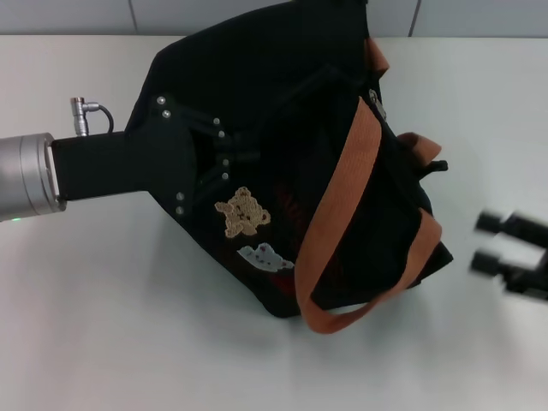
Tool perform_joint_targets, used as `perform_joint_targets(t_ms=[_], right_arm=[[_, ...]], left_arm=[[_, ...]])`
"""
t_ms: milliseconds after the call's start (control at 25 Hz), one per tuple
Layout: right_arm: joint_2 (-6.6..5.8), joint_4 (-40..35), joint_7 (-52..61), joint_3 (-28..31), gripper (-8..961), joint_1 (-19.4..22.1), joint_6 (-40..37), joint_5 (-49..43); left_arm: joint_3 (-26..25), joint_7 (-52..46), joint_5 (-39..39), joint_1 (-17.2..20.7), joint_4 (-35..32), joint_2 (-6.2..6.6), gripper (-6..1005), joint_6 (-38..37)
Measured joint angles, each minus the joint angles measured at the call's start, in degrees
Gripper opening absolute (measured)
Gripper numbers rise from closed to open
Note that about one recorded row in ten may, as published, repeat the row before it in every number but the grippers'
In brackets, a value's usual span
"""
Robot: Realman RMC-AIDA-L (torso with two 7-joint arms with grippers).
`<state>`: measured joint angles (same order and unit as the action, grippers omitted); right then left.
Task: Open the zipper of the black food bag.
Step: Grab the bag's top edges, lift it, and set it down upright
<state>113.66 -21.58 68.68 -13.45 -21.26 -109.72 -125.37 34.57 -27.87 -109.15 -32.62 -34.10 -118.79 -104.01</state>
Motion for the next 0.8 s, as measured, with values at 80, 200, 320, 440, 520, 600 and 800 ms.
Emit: perform_joint_targets(t_ms=[80,200,320,440,520,600,800], right_arm=[[-0.35,0.2,0.9,6.2,748,-1.0,-2.4,0.1],[-0.17,0.0,1.0,7.7,747,-2.1,-2.7,0.7],[0.70,-0.1,-1.7,7.6,746,-4.2,-2.7,2.2],[2.51,-0.2,-6.2,7.6,744,-6.5,-2.6,2.5],[3.45,-0.1,-8.7,7.6,744,-7.9,-2.0,2.5],[4.18,0.1,-10.7,7.6,743,-9.3,-1.0,2.5],[5.43,0.4,-13.9,5.8,741,-11.5,2.6,2.5]], left_arm=[[1.1,0.0,0.2,0.0,0.0,-0.02,73,-0.1],[1.6,0.0,0.4,0.0,0.0,-0.03,73,-0.1],[2.7,0.0,0.4,0.0,0.3,-0.11,73,-0.1],[2.9,0.9,0.4,-0.4,1.5,-0.13,73,0.2],[2.9,1.4,0.3,-0.6,2.0,-0.14,73,0.3],[3.0,1.6,0.2,-0.7,2.4,-0.13,73,0.3],[3.0,1.7,0.2,-0.9,2.9,-0.13,73,0.4]])
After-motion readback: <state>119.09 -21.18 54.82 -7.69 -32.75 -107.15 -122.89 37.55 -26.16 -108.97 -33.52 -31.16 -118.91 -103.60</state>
